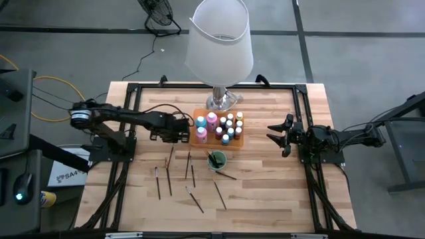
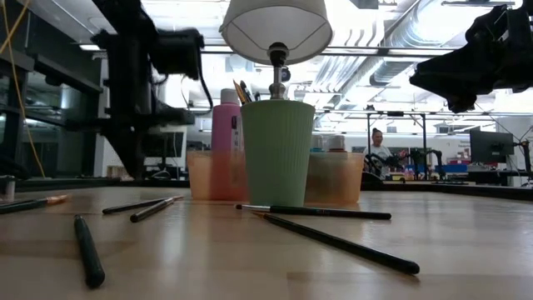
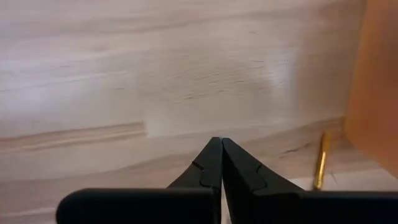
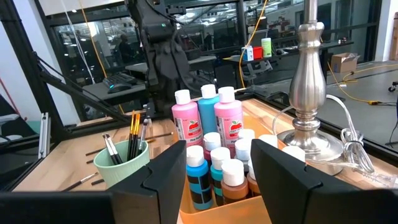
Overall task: Pick & Place Paint Supplies
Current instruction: Put the gray paintbrushes into the green cup
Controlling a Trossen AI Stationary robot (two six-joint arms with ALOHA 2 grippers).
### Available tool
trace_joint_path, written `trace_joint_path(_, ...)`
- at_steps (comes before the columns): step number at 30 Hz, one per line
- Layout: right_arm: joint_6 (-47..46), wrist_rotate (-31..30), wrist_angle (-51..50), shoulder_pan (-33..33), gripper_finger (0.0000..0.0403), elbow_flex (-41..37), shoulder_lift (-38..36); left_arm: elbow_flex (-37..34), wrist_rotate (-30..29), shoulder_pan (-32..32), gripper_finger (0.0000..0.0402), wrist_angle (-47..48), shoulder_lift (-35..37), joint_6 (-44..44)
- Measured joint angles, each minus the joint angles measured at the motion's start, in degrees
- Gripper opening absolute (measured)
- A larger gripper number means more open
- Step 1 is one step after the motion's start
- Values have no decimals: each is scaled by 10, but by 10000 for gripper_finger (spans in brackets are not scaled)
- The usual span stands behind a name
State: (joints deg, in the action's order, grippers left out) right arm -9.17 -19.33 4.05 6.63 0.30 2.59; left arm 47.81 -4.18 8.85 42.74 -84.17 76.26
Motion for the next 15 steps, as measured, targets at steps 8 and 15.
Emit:
trace_joint_path(8, 0, 0, 2, 0, 174, 0, 0, 0, -64, -46, 0, 28, 123, -61)
trace_joint_path(15, 0, 0, 4, 0, 174, 0, 4, 1, -142, -100, 0, -68, 249, -234)
